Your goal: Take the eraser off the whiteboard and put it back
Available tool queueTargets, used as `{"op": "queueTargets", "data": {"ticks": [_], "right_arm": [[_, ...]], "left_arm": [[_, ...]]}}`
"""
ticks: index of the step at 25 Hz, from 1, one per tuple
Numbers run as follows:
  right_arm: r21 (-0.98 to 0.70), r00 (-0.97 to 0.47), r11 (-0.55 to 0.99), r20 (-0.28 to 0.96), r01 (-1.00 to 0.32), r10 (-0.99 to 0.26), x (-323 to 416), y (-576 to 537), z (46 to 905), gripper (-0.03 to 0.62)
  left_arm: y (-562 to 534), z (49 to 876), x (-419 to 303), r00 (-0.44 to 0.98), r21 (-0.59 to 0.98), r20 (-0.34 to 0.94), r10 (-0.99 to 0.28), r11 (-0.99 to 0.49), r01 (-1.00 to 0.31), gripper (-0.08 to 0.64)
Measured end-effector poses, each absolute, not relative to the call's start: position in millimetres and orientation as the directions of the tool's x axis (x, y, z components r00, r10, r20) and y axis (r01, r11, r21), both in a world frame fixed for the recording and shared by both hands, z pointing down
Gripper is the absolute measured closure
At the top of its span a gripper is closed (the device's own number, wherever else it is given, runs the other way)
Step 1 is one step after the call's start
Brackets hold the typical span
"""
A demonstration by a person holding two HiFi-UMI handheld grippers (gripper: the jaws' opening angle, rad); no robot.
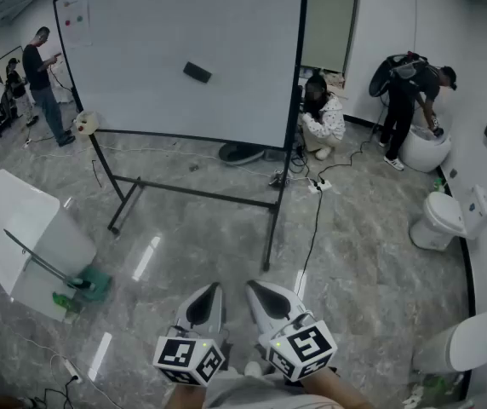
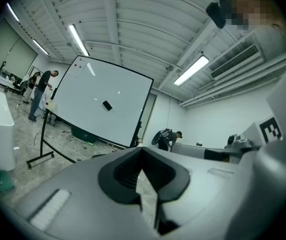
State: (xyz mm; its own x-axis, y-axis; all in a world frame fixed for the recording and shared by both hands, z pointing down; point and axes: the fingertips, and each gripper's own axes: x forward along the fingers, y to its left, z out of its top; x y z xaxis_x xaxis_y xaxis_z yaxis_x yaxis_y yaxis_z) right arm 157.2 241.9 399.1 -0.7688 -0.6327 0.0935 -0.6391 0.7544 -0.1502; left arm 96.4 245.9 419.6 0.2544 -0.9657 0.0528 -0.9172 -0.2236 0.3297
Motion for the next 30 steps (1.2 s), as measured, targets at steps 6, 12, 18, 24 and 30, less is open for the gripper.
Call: {"op": "queueTargets", "data": {"ticks": [6,12,18,24,30], "right_arm": [[-0.132,-0.775,0.764,0.085,-0.631,-0.626,152,249,394,0.592],[-0.140,-0.779,0.767,0.085,-0.626,-0.621,152,252,393,0.592],[-0.134,-0.786,0.776,0.049,-0.617,-0.617,158,255,391,0.591],[-0.143,-0.786,0.774,0.065,-0.617,-0.615,160,248,397,0.591],[-0.148,-0.785,0.772,0.074,-0.618,-0.614,149,231,400,0.591]], "left_arm": [[252,412,98,0.257,0.326,0.046,-0.965,-0.229,-0.917,0.560],[254,410,99,0.259,0.332,0.041,-0.965,-0.231,-0.915,0.560],[254,407,103,0.254,0.324,0.035,-0.967,-0.230,-0.918,0.560],[253,413,98,0.237,0.350,0.032,-0.971,-0.211,-0.913,0.560],[237,418,80,0.216,0.368,0.032,-0.976,-0.190,-0.910,0.560]]}}
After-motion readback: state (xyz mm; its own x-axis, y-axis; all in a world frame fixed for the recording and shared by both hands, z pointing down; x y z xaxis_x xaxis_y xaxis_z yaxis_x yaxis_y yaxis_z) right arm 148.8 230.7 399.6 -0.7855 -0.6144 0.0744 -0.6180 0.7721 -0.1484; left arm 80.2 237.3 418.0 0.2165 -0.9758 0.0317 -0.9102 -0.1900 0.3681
